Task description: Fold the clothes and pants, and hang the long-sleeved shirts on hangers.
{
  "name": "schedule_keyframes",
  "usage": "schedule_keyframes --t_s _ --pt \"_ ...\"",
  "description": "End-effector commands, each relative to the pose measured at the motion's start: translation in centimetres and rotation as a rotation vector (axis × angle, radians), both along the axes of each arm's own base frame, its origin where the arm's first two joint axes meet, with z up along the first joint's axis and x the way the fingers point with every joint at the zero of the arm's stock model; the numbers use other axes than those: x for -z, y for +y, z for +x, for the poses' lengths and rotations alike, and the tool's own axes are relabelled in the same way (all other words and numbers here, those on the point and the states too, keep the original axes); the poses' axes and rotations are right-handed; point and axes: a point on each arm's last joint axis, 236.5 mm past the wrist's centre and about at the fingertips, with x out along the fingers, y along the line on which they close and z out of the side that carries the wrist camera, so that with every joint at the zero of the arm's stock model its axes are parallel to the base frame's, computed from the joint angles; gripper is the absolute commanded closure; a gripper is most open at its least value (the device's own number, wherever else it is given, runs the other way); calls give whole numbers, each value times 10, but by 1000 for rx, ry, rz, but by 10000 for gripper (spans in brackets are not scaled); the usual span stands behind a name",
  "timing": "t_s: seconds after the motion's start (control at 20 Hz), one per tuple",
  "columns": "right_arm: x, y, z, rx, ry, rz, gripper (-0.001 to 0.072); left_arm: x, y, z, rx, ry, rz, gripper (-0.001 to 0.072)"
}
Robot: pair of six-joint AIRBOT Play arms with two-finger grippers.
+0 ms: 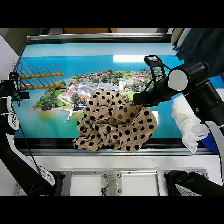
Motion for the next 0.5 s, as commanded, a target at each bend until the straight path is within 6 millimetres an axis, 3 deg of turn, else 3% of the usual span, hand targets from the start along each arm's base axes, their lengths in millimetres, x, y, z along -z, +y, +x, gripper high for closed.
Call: schedule_keyframes --t_s 0.0,0.2,0.45 --pt "0 0 0 -1 1 0 704 -2 -3 -5 -9 21 -8 695" --pt "0 0 0 -1 2 0 704 -36 -3 -4 -21 -18 4 696" --pt "0 0 0 -1 1 0 704 -114 -13 1 -30 -142 11 696"
